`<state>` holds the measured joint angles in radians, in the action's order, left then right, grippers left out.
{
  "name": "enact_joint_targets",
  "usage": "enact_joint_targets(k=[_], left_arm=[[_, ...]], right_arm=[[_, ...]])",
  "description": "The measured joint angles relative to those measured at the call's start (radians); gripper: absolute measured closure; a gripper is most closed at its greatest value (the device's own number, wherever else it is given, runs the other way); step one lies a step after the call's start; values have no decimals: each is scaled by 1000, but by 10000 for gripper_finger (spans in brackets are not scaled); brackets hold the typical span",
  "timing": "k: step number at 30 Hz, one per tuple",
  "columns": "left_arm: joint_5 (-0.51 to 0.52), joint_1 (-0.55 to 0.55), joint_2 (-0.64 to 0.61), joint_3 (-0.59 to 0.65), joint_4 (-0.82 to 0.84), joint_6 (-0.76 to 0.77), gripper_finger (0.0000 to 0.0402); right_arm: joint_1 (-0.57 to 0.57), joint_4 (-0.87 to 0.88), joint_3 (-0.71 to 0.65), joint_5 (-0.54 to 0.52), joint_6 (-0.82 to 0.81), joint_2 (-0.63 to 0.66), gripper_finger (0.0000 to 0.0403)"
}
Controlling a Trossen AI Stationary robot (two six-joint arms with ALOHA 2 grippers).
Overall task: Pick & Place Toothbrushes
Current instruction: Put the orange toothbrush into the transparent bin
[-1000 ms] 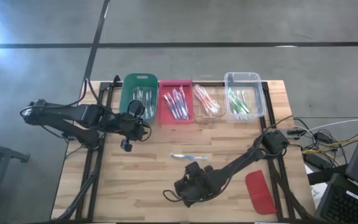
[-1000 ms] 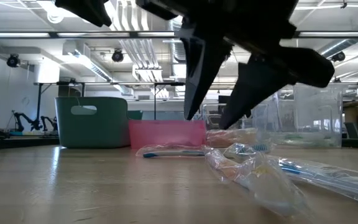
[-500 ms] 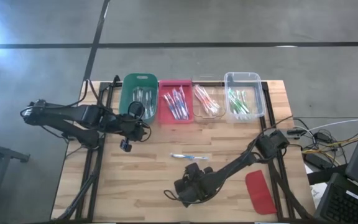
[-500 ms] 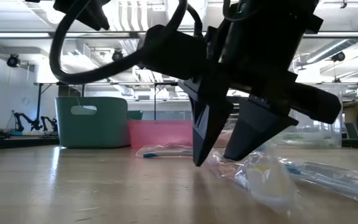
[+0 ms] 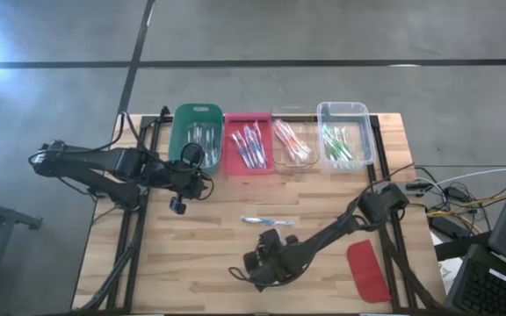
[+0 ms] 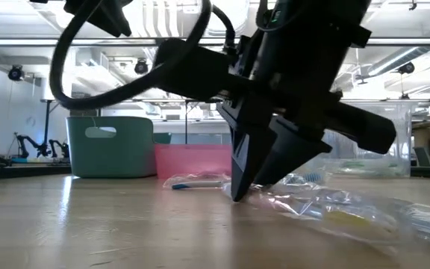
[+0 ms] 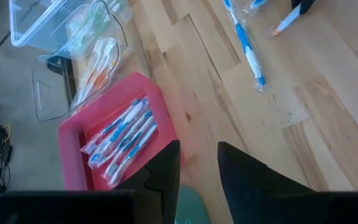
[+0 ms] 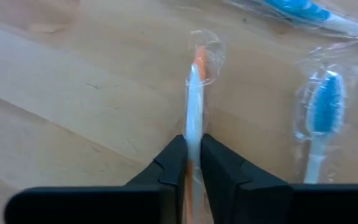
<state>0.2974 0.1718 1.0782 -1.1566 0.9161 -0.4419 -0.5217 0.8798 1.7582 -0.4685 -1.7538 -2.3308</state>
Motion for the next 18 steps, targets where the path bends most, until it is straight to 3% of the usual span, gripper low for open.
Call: enact_joint_targets(k=[4, 9, 18], left_arm=[[0, 0, 0, 0, 0, 0, 289], [0, 0, 0, 0, 0, 1, 289], [0, 0, 0, 0, -3, 18, 289]], right_arm=[[0, 4, 36, 6, 35, -5, 383], [-2, 92, 158, -1, 125, -8, 382], [2, 613, 474, -226, 189, -1, 388]])
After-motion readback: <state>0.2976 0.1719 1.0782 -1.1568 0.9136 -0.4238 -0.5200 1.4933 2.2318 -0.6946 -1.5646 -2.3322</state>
